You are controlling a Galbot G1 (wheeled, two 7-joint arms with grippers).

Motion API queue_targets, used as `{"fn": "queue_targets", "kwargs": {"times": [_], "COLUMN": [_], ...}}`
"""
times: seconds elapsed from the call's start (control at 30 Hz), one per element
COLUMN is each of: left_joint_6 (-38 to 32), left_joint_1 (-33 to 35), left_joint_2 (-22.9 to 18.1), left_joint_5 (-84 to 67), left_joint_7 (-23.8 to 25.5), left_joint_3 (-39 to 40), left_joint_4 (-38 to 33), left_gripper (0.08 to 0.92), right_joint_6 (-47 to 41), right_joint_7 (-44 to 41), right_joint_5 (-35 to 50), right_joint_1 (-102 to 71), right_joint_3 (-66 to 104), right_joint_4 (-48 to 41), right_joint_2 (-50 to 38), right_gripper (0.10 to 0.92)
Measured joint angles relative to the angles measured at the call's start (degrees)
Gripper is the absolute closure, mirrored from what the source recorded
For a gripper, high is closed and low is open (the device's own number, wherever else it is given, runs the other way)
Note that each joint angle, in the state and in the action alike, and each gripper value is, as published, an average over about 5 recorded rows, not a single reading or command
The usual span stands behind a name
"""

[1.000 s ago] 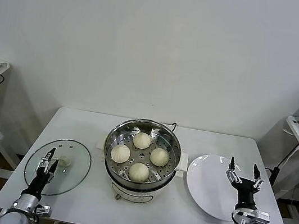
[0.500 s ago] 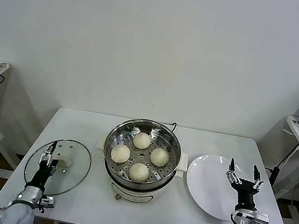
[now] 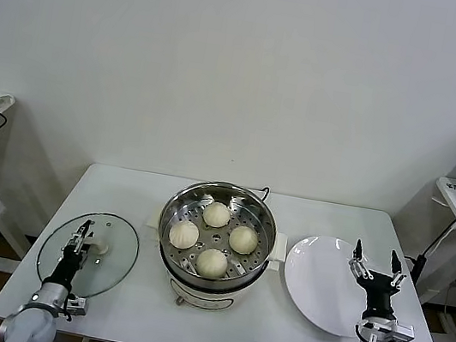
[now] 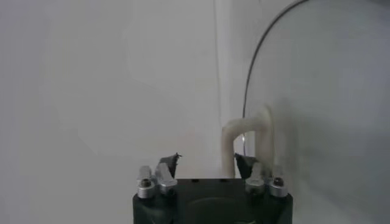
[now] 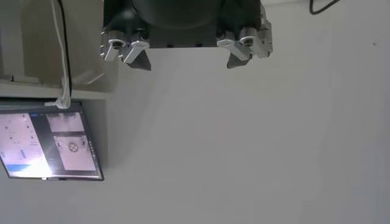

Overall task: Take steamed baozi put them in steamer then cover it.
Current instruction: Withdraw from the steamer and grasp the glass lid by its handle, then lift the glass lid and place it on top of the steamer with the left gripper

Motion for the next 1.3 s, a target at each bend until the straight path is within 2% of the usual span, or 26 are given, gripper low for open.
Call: {"fn": "queue_targets", "kwargs": {"times": [0.3, 0.43, 0.63, 0.83, 1.1, 1.3], "left_joint_6": [0.36, 0.27, -0.13, 0.11, 2.16, 5.98], "left_joint_1": [-0.39, -0.25, 0.6, 2.48, 5.28, 6.62], "left_joint_2": [-0.05, 0.0, 0.35, 1.26, 3.98, 6.23], "left_joint_5": [-0.72, -1.08, -2.08, -3.33, -6.03, -8.44], "left_joint_7": [1.01, 1.25, 1.24, 1.25, 2.83, 6.2], "left_joint_3": [0.23, 0.13, -0.62, -2.84, -6.61, -5.74], "left_joint_4": [0.79, 0.7, -0.67, -5.96, -18.51, -30.39], "left_gripper": [0.719, 0.797, 0.804, 0.804, 0.804, 0.804], "right_joint_6": [0.0, 0.1, 0.37, 0.38, 0.28, 0.15], "right_joint_7": [0.09, 0.03, -0.07, -0.04, 0.11, 0.23], "right_joint_5": [-0.19, -0.42, -0.77, -1.0, -0.97, -0.89], "right_joint_1": [0.14, 0.06, 0.06, 0.4, 0.74, 1.11], "right_joint_3": [-0.23, -0.25, -0.57, -1.14, -1.26, -0.99], "right_joint_4": [0.2, 0.23, 0.27, 0.36, 0.66, 0.41], "right_joint_2": [0.16, 0.32, 0.84, 1.27, 1.58, 1.62], "right_gripper": [0.203, 0.203, 0.203, 0.203, 0.203, 0.203]}}
